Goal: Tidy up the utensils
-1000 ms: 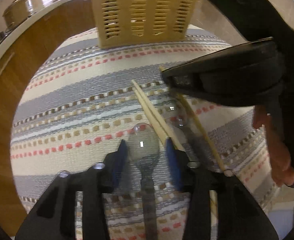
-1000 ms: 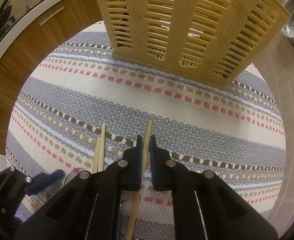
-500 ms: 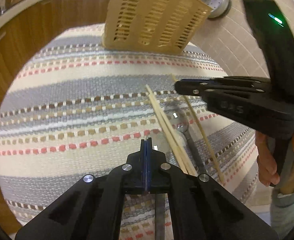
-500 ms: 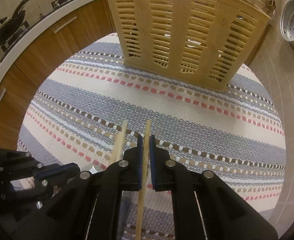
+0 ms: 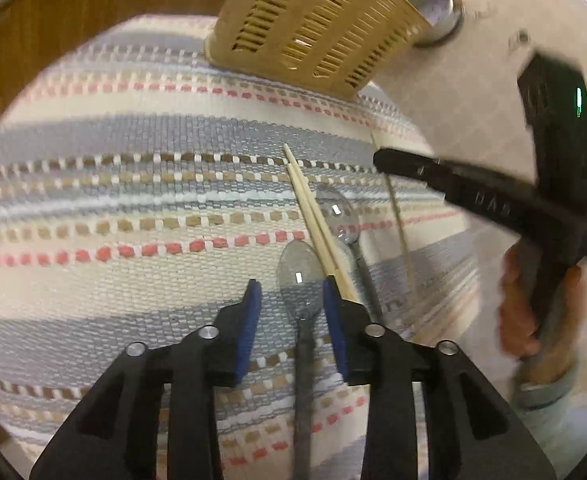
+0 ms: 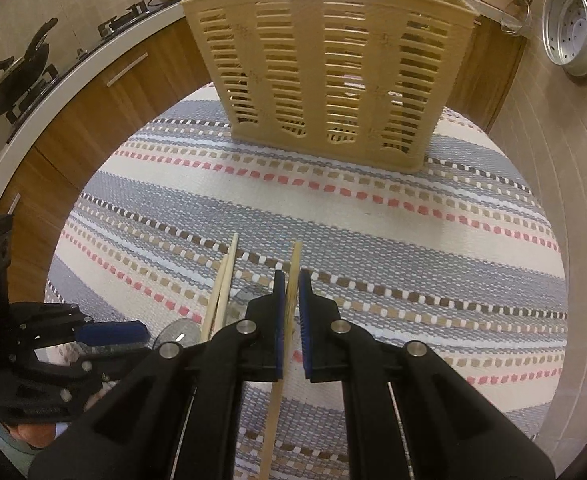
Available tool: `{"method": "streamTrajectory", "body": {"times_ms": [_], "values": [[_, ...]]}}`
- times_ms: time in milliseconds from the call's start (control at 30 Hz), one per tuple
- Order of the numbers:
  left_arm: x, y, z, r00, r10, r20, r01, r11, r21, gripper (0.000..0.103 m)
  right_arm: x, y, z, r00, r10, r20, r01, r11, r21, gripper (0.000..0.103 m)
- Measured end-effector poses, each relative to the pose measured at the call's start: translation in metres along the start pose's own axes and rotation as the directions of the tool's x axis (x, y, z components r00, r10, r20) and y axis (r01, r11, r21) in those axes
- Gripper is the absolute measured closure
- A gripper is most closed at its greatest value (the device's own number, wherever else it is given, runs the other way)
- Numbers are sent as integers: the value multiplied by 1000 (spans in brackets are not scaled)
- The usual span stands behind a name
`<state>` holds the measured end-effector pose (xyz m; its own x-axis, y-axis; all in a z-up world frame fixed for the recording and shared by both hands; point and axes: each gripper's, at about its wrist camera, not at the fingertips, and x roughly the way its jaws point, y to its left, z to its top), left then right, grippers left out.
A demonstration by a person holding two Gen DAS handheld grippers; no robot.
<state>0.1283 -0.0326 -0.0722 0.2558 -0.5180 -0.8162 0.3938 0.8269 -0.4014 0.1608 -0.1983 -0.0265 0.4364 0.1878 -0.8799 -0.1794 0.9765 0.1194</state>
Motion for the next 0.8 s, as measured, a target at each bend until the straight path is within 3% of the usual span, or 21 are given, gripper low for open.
{"method": "streamTrajectory", "body": {"times_ms": [100, 200, 233, 300, 400, 467, 533, 667, 800], "values": [[7, -32, -6, 986, 167, 1, -165, 973, 159, 70, 1, 3, 2, 1000, -5, -13, 5, 1000, -14, 98], [18, -59, -14, 957, 290, 0, -276, 914, 297, 70, 5, 9, 3, 1000, -9, -24, 8, 1000, -30, 98], [24, -70, -18, 934, 358, 13, -339, 872, 353, 69, 7, 11, 3, 1000, -8, -26, 8, 999, -31, 98], [29, -79, -19, 912, 409, 26, -385, 833, 397, 71, 9, 12, 3, 999, -5, -33, 3, 999, -34, 98], [32, -85, -15, 900, 436, 13, -402, 816, 417, 73, 14, 8, 4, 999, -13, -44, 12, 1000, -22, 98], [33, -86, -14, 898, 441, 6, -402, 813, 422, 74, 16, 5, 4, 998, 21, -51, -21, 1000, -5, 98], [33, -84, -11, 909, 417, -3, -380, 829, 410, 75, 15, 6, 4, 999, 20, -48, -21, 1000, -12, 98], [32, -63, 3, 953, 302, -19, -276, 896, 348, 77, 6, 5, 3, 999, 25, -24, -26, 1000, -13, 98], [16, -45, 5, 974, 224, -12, -211, 932, 294, 77, -9, -5, 1, 999, 33, 9, -33, 999, 12, 98]]}}
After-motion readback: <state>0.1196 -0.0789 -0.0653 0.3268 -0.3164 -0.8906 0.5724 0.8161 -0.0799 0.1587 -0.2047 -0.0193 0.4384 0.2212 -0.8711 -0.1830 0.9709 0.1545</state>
